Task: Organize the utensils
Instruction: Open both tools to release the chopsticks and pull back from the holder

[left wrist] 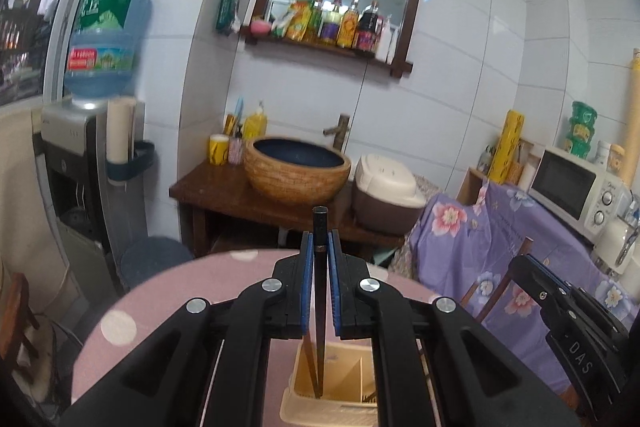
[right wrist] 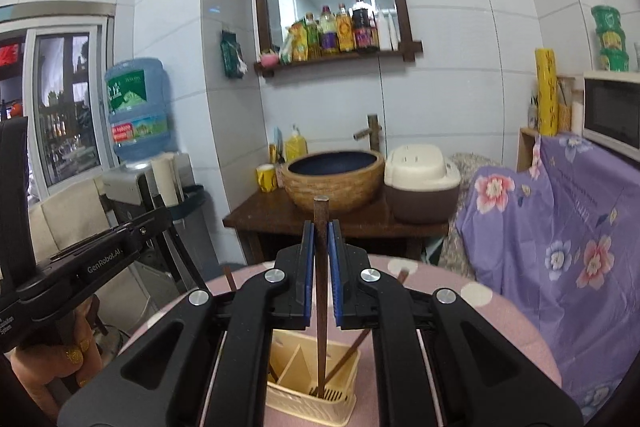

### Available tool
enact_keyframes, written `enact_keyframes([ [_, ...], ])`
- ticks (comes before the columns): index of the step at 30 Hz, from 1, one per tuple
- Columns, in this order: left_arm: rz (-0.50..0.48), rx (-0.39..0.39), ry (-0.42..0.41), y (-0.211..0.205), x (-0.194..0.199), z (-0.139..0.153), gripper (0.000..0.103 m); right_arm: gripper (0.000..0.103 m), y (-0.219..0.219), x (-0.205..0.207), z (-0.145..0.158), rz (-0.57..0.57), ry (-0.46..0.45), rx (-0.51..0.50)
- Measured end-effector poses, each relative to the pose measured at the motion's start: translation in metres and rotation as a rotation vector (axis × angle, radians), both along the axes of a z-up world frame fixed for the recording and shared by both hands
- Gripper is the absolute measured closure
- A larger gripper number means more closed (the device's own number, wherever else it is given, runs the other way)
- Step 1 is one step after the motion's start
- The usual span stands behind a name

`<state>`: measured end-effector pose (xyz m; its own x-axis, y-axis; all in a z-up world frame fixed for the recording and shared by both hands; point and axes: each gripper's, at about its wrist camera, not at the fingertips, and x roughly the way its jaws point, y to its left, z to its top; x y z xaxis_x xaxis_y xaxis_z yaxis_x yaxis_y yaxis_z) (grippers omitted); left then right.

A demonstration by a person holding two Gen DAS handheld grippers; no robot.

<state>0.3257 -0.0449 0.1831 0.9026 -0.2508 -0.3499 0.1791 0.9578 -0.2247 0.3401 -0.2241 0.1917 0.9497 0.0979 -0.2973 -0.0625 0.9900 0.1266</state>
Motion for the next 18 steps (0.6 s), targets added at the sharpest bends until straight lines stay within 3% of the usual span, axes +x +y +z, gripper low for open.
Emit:
enact_keyframes([
  [7, -0.008, 0.005, 0.087, 0.001, 0.006, -0.040, 0.095, 0.095, -0.006, 0.008, -0.036, -0.023, 0.067, 0.020],
  [11, -0.020, 0.016, 0.123, -0.001, 0.009, -0.055, 0.094, 0.095, -0.010, 0.006, -0.043, -0.035, 0.061, 0.018],
  [18, -0.043, -0.002, 0.125, 0.000, 0.005, -0.057, 0.093, 0.092, -0.011, -0.002, -0.045, -0.042, 0.048, -0.002],
])
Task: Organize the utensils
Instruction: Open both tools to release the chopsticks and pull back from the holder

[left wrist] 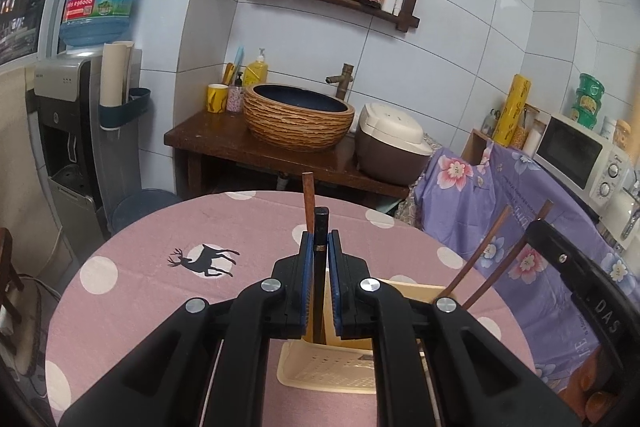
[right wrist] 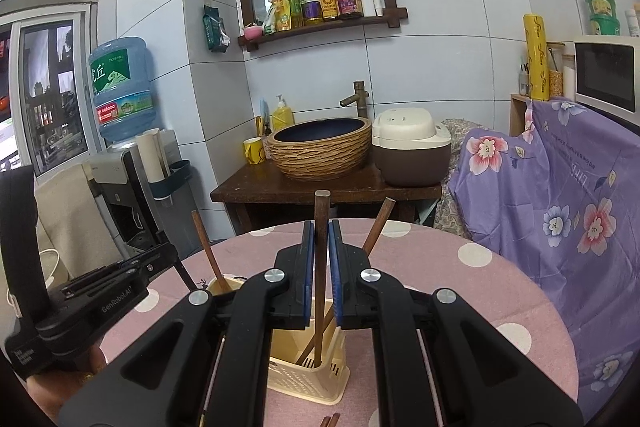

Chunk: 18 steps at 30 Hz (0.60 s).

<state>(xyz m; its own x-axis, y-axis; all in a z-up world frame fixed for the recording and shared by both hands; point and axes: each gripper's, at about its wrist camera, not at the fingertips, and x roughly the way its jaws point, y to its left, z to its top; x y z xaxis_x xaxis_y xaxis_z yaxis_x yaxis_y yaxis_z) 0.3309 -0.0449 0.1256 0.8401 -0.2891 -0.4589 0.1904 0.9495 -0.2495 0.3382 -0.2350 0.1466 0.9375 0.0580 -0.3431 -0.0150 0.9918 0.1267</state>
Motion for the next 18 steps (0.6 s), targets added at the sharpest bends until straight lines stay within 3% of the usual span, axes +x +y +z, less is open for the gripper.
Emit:
enact_keyframes([
  [1, -0.005, -0.001, 0.002, 0.001, -0.002, 0.000, 0.085, 0.088, 0.001, -0.003, -0.001, -0.003, -0.009, -0.009],
  [2, -0.004, -0.002, -0.001, 0.002, -0.004, 0.000, 0.068, 0.083, 0.001, -0.007, -0.002, -0.003, -0.017, -0.017],
  [4, -0.002, -0.014, -0.014, 0.006, -0.013, 0.001, 0.047, 0.065, 0.003, -0.017, -0.003, -0.001, -0.031, -0.028],
  [10, -0.033, 0.033, 0.012, 0.011, -0.046, -0.016, 0.044, 0.065, 0.008, -0.045, -0.024, 0.022, 0.017, -0.078],
  [18, 0.001, 0.097, 0.171, 0.036, -0.080, -0.079, 0.044, 0.065, 0.005, -0.069, -0.100, 0.003, 0.252, -0.070],
])
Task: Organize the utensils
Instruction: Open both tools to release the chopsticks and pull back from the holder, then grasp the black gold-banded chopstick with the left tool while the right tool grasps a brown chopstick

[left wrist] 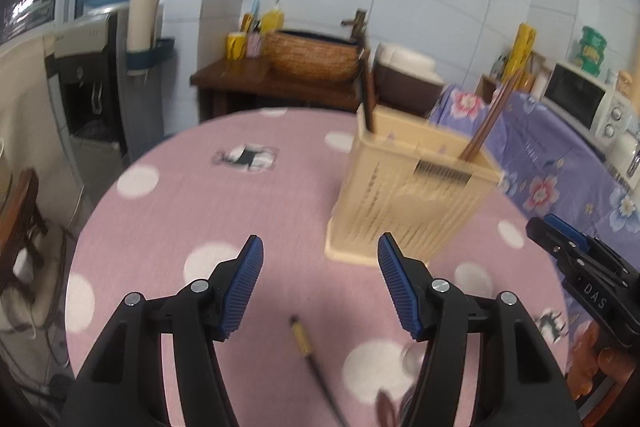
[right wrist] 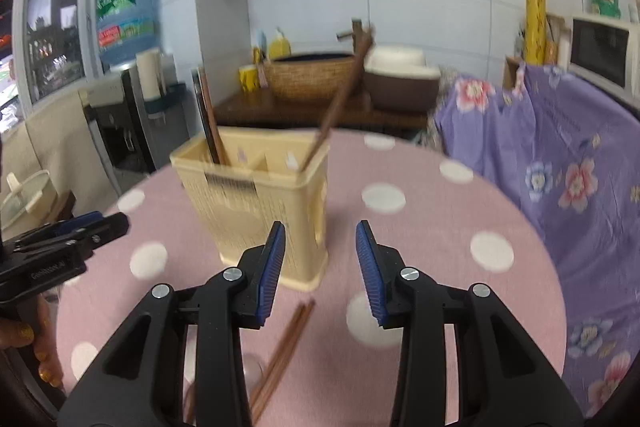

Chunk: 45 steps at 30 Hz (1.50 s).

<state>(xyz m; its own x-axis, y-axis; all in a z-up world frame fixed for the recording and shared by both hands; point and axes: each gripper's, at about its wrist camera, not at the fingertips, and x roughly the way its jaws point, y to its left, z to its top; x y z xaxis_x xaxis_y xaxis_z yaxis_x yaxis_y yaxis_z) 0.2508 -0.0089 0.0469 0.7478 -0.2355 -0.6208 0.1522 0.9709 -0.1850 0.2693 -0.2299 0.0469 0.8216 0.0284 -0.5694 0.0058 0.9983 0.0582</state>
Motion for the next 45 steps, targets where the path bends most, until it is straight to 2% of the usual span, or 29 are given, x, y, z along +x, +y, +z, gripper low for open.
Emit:
enact_keyframes([
  [2, 0.014, 0.016, 0.047, 0.005, -0.008, -0.017, 0.045, 0.065, 0.000, -0.006, -0.022, -0.005, 0.062, 0.017],
  [6, 0.030, -0.007, 0.122, 0.012, -0.023, -0.045, 0.049, 0.065, 0.004, -0.019, -0.053, -0.004, 0.139, 0.032],
  [9, 0.032, 0.015, 0.152, 0.010, -0.030, -0.061, 0.053, 0.065, 0.010, -0.029, -0.068, 0.017, 0.167, 0.026],
  [15, 0.009, 0.010, 0.204, 0.003, -0.035, -0.078, 0.061, 0.065, 0.013, -0.040, -0.086, 0.022, 0.210, 0.040],
  [21, -0.007, 0.037, 0.213, -0.007, -0.033, -0.082, 0.062, 0.065, 0.014, -0.042, -0.086, 0.026, 0.216, 0.042],
  [28, -0.012, 0.090, 0.222, -0.017, -0.022, -0.090, 0.070, 0.065, 0.013, -0.039, -0.087, 0.026, 0.226, 0.047],
  [31, -0.018, 0.111, 0.219, -0.020, -0.017, -0.090, 0.076, 0.065, 0.013, -0.037, -0.087, 0.027, 0.228, 0.049],
  [34, -0.013, 0.113, 0.223, -0.019, -0.009, -0.090, 0.089, 0.065, 0.013, -0.032, -0.087, 0.030, 0.236, 0.056],
  [35, -0.015, 0.111, 0.225, -0.019, -0.007, -0.091, 0.091, 0.065, 0.013, -0.030, -0.087, 0.030, 0.242, 0.061],
  [45, -0.011, 0.106, 0.222, -0.017, 0.004, -0.091, 0.092, 0.065, 0.014, 0.007, -0.093, 0.009, 0.313, 0.105],
])
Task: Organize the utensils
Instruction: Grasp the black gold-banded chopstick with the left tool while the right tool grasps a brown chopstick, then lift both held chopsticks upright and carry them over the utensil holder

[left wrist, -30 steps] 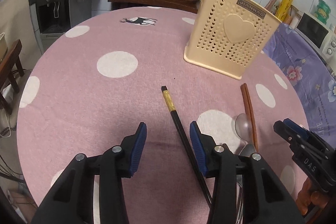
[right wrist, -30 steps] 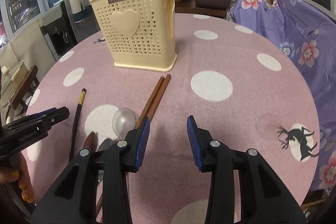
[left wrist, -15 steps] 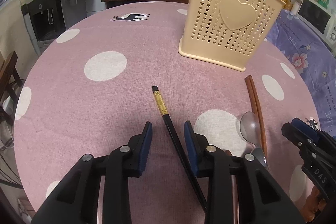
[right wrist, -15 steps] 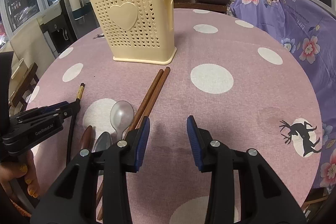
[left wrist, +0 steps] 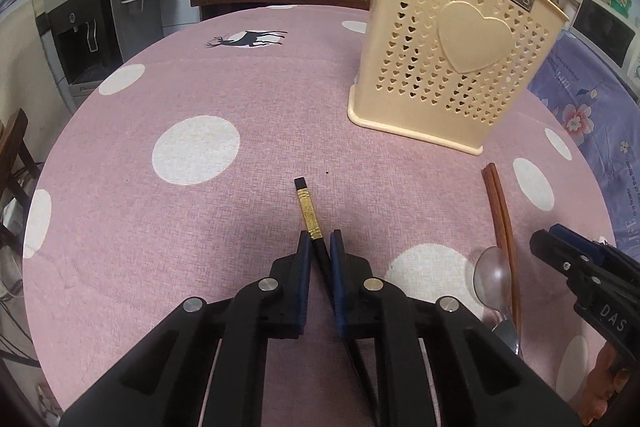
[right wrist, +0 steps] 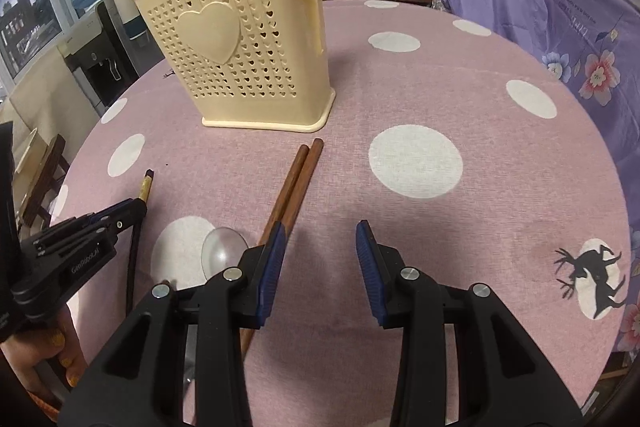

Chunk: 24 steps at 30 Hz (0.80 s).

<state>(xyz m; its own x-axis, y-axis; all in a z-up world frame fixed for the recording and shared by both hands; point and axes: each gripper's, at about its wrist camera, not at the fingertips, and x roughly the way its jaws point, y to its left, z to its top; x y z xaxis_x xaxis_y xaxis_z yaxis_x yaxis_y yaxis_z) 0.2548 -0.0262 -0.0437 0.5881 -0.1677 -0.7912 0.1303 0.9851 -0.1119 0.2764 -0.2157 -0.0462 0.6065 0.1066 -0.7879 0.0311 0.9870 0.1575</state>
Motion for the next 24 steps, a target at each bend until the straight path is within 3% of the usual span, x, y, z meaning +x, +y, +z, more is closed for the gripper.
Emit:
enact_keyframes([
  [5, -0.006, 0.004, -0.006, 0.000, -0.001, 0.000, 0.093, 0.065, 0.013, 0.007, -0.008, -0.005, 0.024, -0.051],
  [13, -0.008, -0.007, -0.006, 0.003, 0.000, 0.000, 0.093, 0.070, -0.007, 0.014, -0.009, -0.061, 0.040, -0.008],
  [20, 0.005, -0.011, 0.008, 0.002, 0.006, 0.000, 0.093, 0.071, 0.002, 0.031, -0.008, -0.081, 0.044, -0.023],
  [24, 0.008, 0.005, 0.006, 0.000, 0.009, 0.000, 0.093, 0.079, 0.009, 0.042, -0.009, -0.096, 0.039, -0.046],
])
